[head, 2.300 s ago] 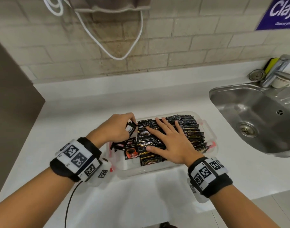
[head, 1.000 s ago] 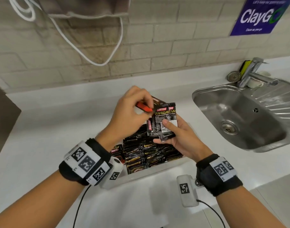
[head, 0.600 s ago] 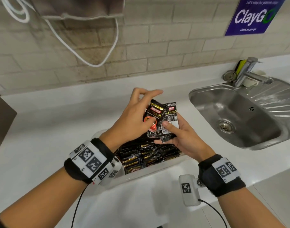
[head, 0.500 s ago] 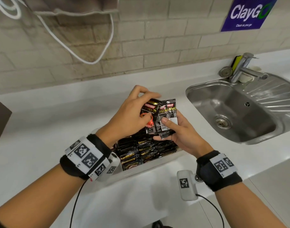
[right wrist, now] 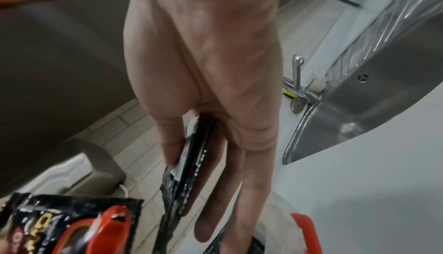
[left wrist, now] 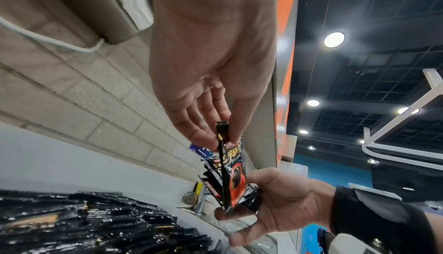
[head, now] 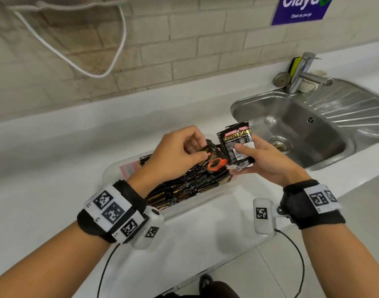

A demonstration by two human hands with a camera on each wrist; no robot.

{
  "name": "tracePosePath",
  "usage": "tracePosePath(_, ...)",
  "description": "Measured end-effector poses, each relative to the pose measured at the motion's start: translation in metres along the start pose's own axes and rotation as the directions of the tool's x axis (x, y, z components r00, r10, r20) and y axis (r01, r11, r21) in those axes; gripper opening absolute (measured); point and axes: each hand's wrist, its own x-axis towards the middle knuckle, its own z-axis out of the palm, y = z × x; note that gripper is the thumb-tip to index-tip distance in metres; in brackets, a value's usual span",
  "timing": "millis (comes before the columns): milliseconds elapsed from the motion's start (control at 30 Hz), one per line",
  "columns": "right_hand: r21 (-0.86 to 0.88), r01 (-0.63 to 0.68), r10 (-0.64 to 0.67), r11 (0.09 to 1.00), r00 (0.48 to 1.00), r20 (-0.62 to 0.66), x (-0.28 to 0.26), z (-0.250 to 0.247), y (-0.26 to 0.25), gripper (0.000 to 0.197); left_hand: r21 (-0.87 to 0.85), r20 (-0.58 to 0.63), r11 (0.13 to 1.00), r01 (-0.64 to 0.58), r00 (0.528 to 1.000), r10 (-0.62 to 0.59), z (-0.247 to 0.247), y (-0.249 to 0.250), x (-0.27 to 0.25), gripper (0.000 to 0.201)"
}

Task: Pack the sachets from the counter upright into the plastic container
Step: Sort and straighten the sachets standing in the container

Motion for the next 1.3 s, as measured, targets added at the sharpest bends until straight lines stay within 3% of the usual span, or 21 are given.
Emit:
tracePosePath(267, 0.049, -0.045, 0.048, 0.998, 0.997, -0.059, 0.003, 0.002, -0.002, 0.034, 0.115, 0.17, 0.993, -0.013, 0.985, -0.007, 0.037, -0.002, 0.003, 0.025)
tracePosePath(500, 0.042, -0.038, 0.041, 0.998, 0.997, -0.068, 0.005, 0.001, -0.004, 0.034, 0.334, 0.189, 0.938, -0.097, 0.981, 0.034, 0.063, -0.002, 0.004, 0.022)
tracePosePath(667, 0.038, -0.034, 0.036, 0.999, 0.998, -0.06, 0.007, 0.0, -0.003, 0.033, 0.301, 0.226, 0.953, -0.046, 0.974, -0.024, 0.064, -0.002, 0.008, 0.009)
tracePosePath(767, 0.041, -0.039, 0.041, 0.998, 0.998, -0.057, 0.008, -0.001, -0.001, 0.034, 0.302, 0.295, 0.952, -0.045, 0.954, -0.048, 0.066, -0.003, 0.009, 0.012)
tracePosePath(933, 0.054, -0.02, 0.023, 0.998, 0.999, -0.05, 0.009, 0.0, 0.001, 0.036, 0.392, 0.221, 0.919, -0.039, 0.974, -0.053, 0.081, -0.006, 0.01, 0.009)
tracePosePath(1067, 0.104, 0.007, -0.002, 0.995, 0.999, -0.043, 0.008, 0.002, 0.004, 0.036, 0.326, 0.175, 0.945, 0.02, 0.981, -0.081, 0.088, -0.009, 0.01, 0.014)
tracePosePath(1233, 0.147, 0.04, -0.039, 0.988, 0.999, -0.01, 0.007, 0.004, 0.006, 0.039, 0.274, 0.229, 0.962, 0.023, 0.969, -0.089, 0.079, -0.01, 0.009, 0.016)
tracePosePath(1300, 0.196, 0.052, -0.05, 0.979, 0.999, -0.013, 0.007, 0.004, 0.006, 0.039, 0.215, 0.169, 0.976, 0.039, 0.983, -0.077, 0.069, -0.007, 0.008, 0.015)
